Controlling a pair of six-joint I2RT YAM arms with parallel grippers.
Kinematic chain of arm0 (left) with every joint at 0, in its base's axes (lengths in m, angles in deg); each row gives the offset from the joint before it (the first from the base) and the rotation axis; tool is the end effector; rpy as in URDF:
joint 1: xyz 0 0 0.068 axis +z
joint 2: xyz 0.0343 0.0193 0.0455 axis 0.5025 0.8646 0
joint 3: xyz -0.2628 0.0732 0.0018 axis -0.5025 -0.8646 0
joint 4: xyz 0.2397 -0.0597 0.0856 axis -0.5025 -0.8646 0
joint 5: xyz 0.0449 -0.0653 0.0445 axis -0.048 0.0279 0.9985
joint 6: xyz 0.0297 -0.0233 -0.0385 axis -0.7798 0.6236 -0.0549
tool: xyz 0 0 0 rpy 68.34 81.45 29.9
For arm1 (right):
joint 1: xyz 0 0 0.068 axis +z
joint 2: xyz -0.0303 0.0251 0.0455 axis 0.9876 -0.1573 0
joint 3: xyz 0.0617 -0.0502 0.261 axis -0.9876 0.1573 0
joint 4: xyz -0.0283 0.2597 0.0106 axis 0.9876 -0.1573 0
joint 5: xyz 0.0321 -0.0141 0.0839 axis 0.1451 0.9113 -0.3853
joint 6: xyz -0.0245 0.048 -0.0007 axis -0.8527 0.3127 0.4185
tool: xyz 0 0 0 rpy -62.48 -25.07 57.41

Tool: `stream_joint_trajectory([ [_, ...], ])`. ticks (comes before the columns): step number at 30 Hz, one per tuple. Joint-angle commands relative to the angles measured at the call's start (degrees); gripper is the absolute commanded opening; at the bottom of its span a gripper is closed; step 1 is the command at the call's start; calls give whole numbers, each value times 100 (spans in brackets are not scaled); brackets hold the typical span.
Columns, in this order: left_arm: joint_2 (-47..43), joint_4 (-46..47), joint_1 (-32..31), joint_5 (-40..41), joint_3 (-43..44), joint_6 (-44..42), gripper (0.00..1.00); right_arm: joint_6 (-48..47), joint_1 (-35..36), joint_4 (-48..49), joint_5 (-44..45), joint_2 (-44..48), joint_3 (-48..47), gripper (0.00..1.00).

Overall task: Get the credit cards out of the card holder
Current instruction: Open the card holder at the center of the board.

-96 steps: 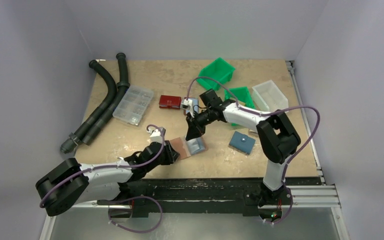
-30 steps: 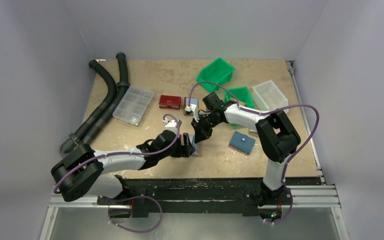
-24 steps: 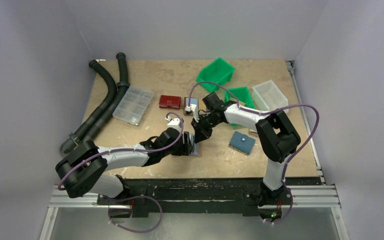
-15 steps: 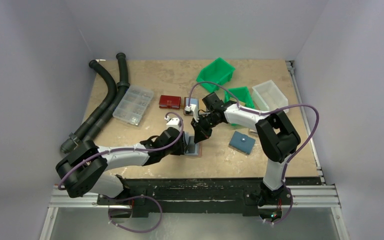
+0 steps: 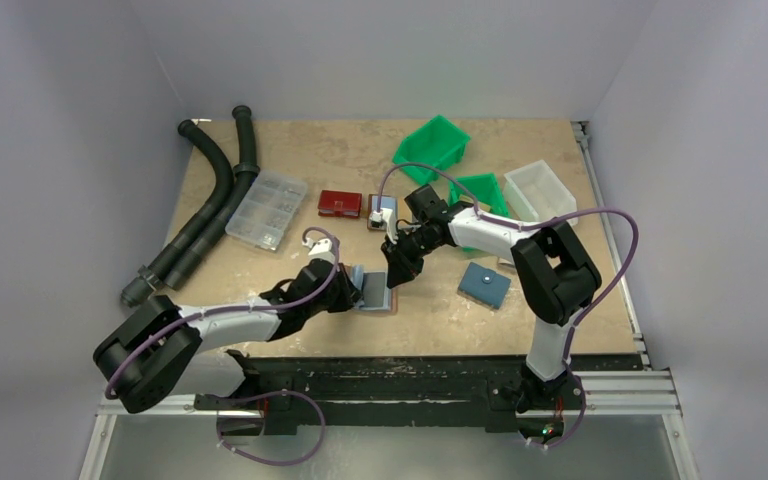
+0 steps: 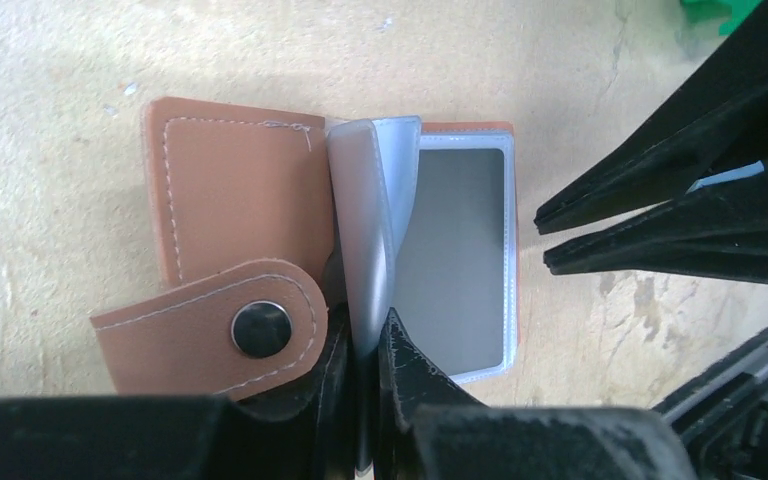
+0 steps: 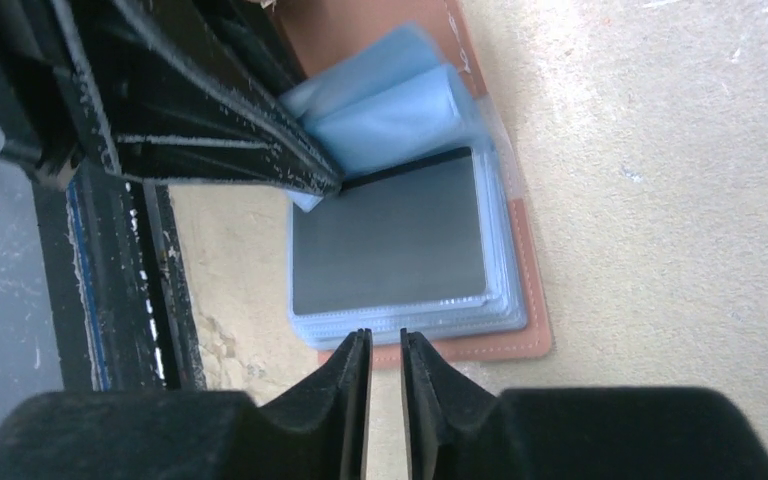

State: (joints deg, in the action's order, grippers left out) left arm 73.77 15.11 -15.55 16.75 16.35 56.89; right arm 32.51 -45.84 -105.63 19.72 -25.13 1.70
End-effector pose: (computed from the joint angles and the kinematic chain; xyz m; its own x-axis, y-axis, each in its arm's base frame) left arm 0.1660 -0.1627 0.1447 -0.7654 -0.2914 -0.5738 0.0757 0.8446 -0.5300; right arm 0.2858 0.2307 0.1718 -0.4674 -0.6387 -0.6112 -0.8722 0.2205 0.4366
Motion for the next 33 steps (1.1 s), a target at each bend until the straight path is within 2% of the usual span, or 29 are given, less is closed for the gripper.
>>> stream_joint_trajectory([
  [1, -242, 1067, 295, -620, -459, 553, 6, 21, -93, 32, -363, 334, -206, 28],
  [6, -132, 1640, 349, -999, -650, 792, 3, 121, -219, 75, -601, 369, -173, 39],
  [12, 84, 2258, 351, -1171, -792, 1070, 2, 612, -290, 375, -906, 315, -36, 44],
  [16, 83, 2304, 355, -1046, -892, 1190, 0, 915, -340, 553, -787, 273, 17, 47],
  [22, 94, 2185, 359, -845, -950, 1356, 0, 1292, -485, 750, -758, 269, 108, 63],
  [33, 439, 2530, 358, -863, -926, 1387, 0, 1443, -490, 764, -678, 41, 119, 67],
])
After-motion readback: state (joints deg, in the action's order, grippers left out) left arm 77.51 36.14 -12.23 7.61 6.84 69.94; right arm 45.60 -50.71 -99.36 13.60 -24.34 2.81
